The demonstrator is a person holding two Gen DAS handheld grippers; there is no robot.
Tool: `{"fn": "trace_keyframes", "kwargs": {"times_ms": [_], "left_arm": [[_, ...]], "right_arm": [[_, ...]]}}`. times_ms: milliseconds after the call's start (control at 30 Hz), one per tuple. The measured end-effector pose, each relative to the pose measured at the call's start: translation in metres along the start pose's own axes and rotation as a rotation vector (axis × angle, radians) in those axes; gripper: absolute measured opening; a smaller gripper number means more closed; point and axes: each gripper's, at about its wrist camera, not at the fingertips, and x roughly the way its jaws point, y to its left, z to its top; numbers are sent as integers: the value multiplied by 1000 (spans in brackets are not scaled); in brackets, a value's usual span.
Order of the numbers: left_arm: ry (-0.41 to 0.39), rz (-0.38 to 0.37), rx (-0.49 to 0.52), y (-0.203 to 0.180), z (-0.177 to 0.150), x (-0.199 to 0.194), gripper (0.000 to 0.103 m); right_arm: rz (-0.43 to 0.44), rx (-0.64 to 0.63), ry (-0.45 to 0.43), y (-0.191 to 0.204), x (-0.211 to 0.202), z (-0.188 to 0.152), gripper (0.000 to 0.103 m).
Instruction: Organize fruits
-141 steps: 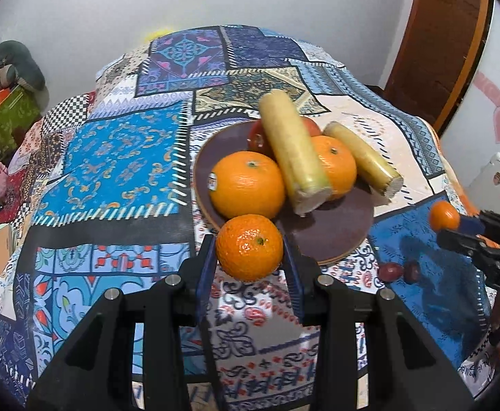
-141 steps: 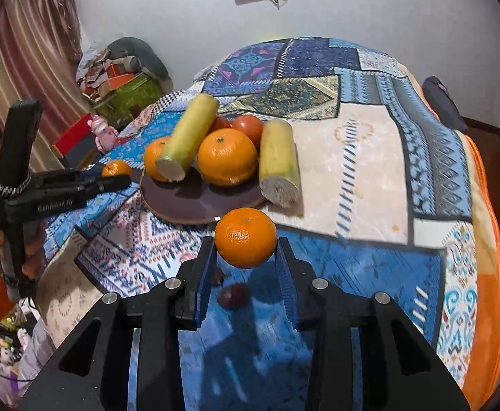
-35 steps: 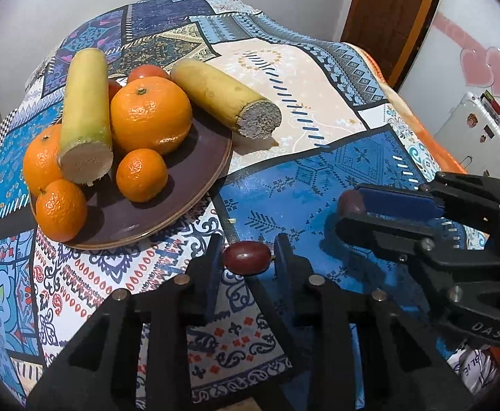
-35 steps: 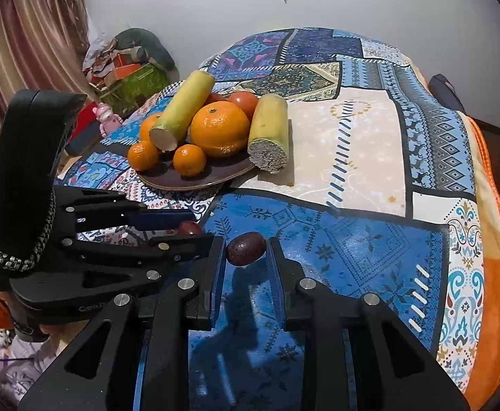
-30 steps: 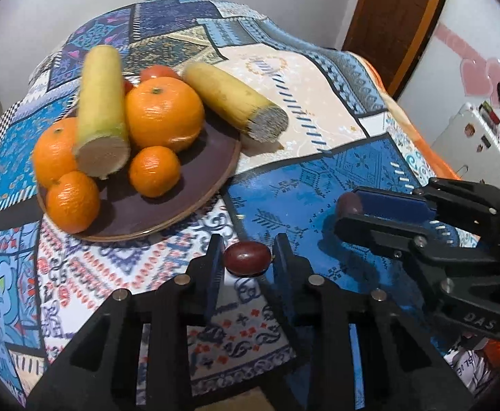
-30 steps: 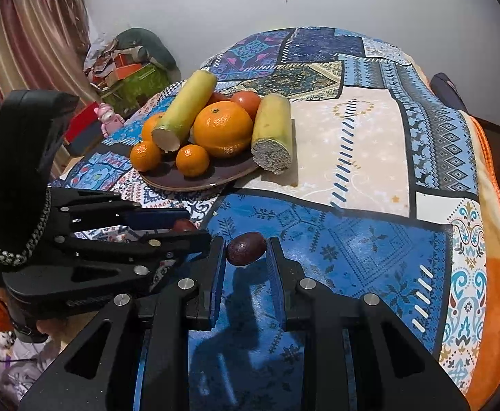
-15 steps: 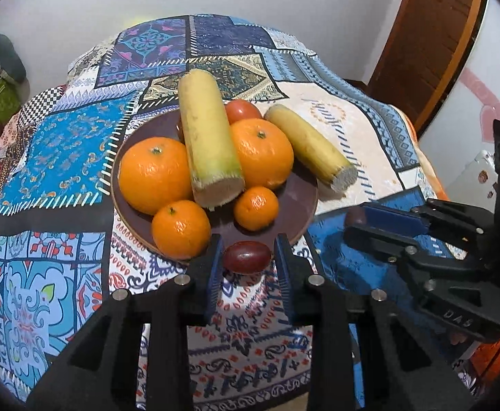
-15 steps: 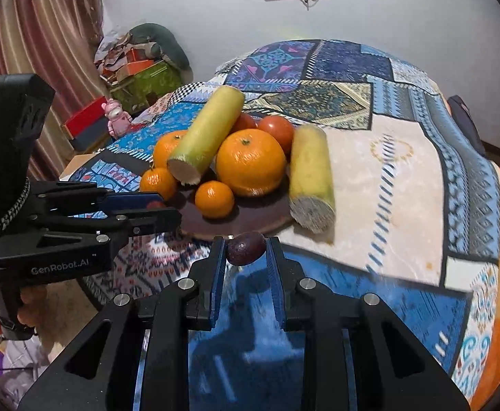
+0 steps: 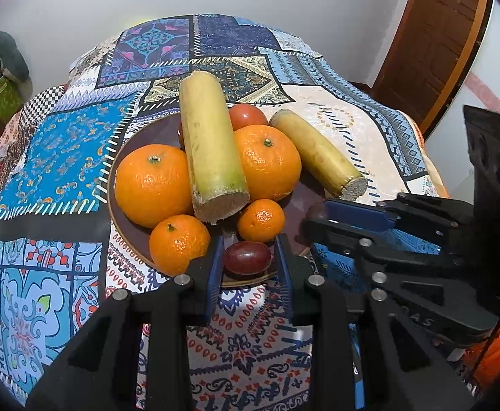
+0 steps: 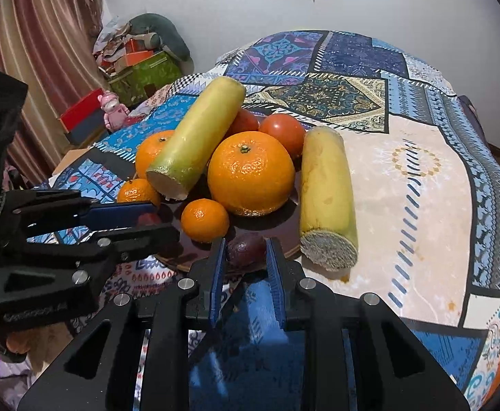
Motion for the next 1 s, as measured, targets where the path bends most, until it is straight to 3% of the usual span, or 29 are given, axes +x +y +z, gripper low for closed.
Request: {"fn": "trace_keyframes", "kwargs": {"times_ms": [433,700,867,1000], "left_arm": [[3,-14,-13,0,-2,3,31],[8,-32,-32,2,-5,0,36],[-25,-6,-20,-2,-9,-14,37],[-105,21,-15,-6,-12,-46,41]], "right_arm": [[-11,-19,1,5,2,3,23],[-3,-8,-5,1,-2,3,28],[4,0,-45,4,-21,5,28],[-3,5,-95,10,-46,8,28]]}}
